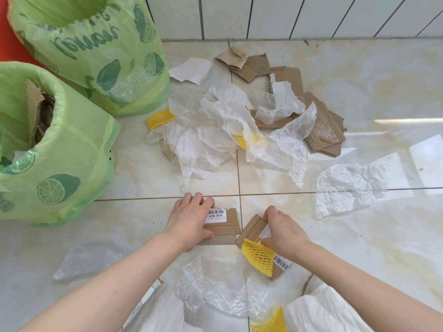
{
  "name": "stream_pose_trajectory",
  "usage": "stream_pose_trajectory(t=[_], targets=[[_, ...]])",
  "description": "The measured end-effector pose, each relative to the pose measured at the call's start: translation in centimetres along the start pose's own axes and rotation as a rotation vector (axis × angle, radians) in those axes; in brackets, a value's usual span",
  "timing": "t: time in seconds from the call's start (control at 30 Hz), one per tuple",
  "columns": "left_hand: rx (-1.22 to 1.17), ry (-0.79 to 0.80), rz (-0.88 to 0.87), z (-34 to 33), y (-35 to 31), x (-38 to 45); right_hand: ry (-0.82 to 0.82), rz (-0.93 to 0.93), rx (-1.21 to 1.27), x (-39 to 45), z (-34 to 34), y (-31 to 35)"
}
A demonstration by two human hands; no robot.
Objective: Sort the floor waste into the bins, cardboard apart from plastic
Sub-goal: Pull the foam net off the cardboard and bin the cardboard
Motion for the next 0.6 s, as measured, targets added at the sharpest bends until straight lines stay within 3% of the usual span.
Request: stream_pose_trajectory(t=[0.33,0.47,0.53,0.6], targets=[[0.004,0.011,0.014,-0.2,0.3,0.0,0.019,0.129,-0.232,0.0,-0.8,2.1],[-0.024,0.064,0.035,0.3,0.2,0.2,0.063,0.142,-0.116,0.3,-0.3,1.4],[-0.122,0.154,0.069,1.1,0.5,0.4,0.103,0.16,0.012,0.6,0.5,1.4],[-0.225,0.148,0.058,2.3,0.9,1.1,0.064,0.183,0.116,1.2,2.4,2.0]])
Point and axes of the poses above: each hand's wrist, its own x-axis towards the middle knuckle, its own z-axis out of the back of the hand, y = z × x, the point moved 3 cm from there along x, towards the middle knuckle, and after that the axes turned 3 degrees about z, right-handed, at the moved point
